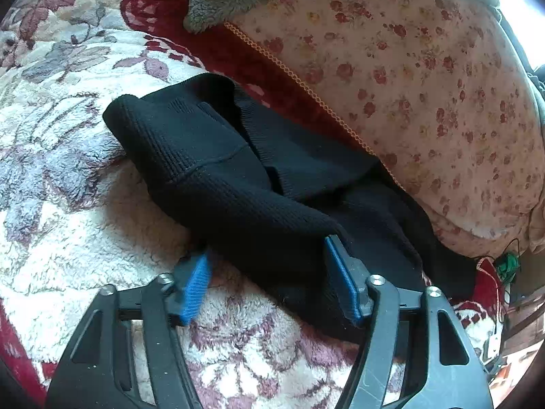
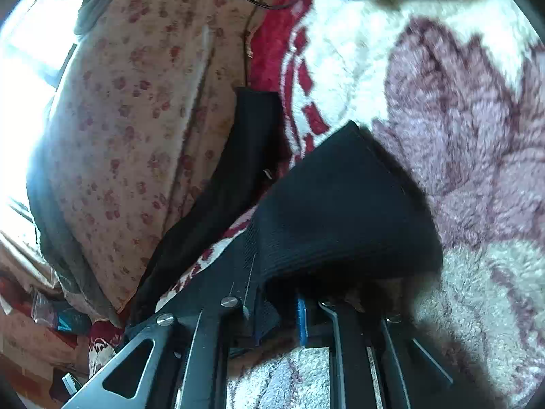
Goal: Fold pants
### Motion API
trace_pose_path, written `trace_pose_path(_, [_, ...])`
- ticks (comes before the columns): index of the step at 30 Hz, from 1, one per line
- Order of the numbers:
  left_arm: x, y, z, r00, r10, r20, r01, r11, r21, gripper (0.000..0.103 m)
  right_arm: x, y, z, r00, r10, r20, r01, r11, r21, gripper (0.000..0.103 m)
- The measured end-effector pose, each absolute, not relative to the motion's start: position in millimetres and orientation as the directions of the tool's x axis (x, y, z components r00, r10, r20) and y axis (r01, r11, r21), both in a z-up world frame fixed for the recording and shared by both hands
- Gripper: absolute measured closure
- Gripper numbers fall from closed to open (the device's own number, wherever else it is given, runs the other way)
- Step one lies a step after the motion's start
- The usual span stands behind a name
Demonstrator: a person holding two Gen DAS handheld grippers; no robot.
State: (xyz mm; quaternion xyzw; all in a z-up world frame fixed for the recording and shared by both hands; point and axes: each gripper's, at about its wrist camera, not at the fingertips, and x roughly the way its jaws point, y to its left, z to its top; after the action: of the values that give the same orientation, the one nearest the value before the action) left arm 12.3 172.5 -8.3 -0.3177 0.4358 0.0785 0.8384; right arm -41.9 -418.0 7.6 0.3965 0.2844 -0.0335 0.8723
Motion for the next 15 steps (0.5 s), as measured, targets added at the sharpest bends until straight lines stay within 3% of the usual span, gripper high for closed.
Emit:
trace_pose_path(1, [13, 173, -9, 0.604, -0.156, -0.781, -0.405, 0.784, -0.47, 0.064, -40, -420, 5, 0.833, 0.175, -0.525, 0.29, 0.669, 0.684, 0.088])
trace_pose_path(4, [13, 178, -12, 0.595, -0.179, -0.784, -0.409, 0.772, -0.486, 0.086, -37, -422, 1, 0.821, 0.199, -0.535, 0.286, 0.667, 0.688, 0.089])
trace_pose_path(7, [8, 183, -7, 0.601, -0.198, -0.774, -0.388, 0.775, -0.5, 0.092, -44, -419, 11, 0.843, 0.193, -0.502, 0.243, 0.697, 0.675, 0.097])
trace_pose_path(15, [-14, 196, 16, 0.616, -0.207, -0.76, -0.333, 0.806, -0.49, 0.097, -62, -401, 45, 0.851, 0.223, -0.475, 0.159, 0.752, 0.639, 0.098])
